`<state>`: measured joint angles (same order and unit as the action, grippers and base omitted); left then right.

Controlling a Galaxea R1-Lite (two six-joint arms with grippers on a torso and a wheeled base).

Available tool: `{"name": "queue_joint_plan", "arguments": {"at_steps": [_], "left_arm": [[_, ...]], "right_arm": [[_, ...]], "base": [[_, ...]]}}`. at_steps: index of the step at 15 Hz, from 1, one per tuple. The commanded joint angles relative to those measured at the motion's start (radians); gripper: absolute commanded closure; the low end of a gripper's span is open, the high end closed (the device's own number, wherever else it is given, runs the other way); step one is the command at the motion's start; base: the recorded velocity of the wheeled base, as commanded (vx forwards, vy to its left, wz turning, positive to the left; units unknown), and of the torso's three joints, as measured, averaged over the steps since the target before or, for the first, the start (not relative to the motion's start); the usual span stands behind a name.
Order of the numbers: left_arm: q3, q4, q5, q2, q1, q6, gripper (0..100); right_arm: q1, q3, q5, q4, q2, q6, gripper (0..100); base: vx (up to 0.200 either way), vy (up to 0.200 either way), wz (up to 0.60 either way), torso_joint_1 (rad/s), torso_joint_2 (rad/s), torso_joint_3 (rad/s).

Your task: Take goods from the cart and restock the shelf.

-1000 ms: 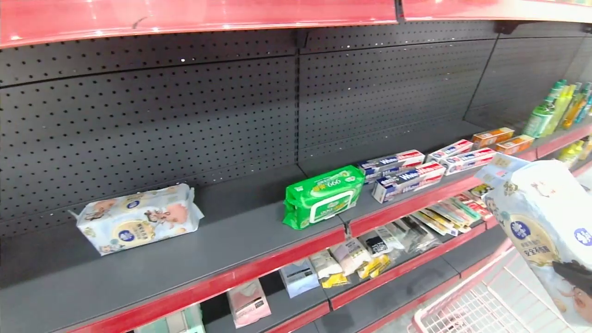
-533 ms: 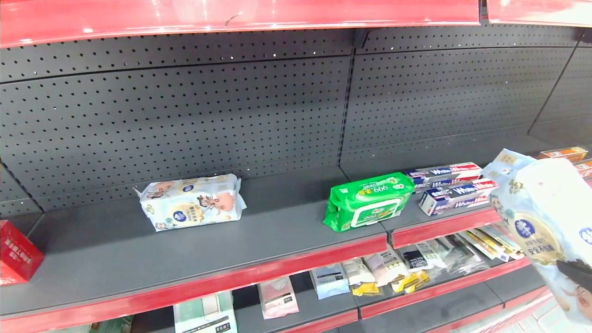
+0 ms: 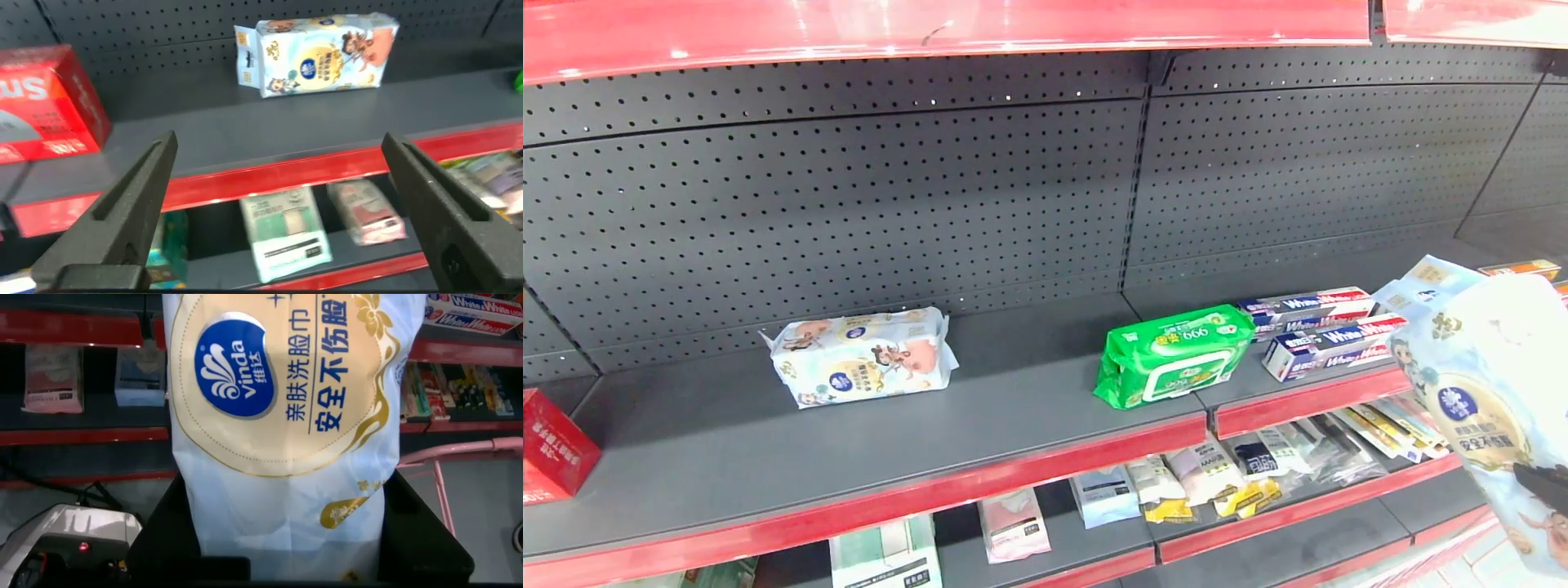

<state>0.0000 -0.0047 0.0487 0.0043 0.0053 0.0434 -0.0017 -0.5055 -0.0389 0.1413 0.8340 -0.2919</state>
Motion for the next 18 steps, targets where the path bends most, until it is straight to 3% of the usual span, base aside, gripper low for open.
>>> {"name": "queue_joint_plan", "arguments": {"at_steps": [1, 2, 4, 6, 12, 18], "left_arm": [[0.0, -0.005, -0.006, 0.01, 0.004, 0.013, 0], [0.0, -0.006, -0.006, 0.008, 0.004, 0.01, 0], [0.0, -0.006, -0.03, -0.001, 0.001, 0.039, 0], [0.0, -0.009, -0.035, -0.004, -0.001, 0.039, 0], [0.0, -0.001, -0.033, 0.013, -0.011, 0.004, 0], [0.0, -0.001, -0.024, 0.037, -0.008, 0.004, 0]], "right_arm": [[0.0, -0.007, 0.001, -0.002, -0.01, -0.001, 100], [0.0, -0.01, 0.001, -0.002, -0.012, -0.001, 100], [-0.006, -0.013, 0.001, -0.002, -0.013, 0.0, 100], [-0.009, -0.011, 0.002, -0.002, -0.013, 0.0, 100], [-0.004, 0.002, -0.013, 0.004, -0.001, -0.01, 100], [-0.004, 0.039, -0.007, -0.002, -0.013, -0.024, 100]], "base": [[0.0, 0.0, 0.0, 0.0, 0.0, 0.0], [0.0, 0.0, 0.0, 0.0, 0.0, 0.0], [0.0, 0.0, 0.0, 0.0, 0.0, 0.0], [0.0, 0.0, 0.0, 0.0, 0.0, 0.0], [0.0, 0.0, 0.0, 0.0, 0.0, 0.0], [0.0, 0.0, 0.3, 0.001, 0.0, 0.002]]}}
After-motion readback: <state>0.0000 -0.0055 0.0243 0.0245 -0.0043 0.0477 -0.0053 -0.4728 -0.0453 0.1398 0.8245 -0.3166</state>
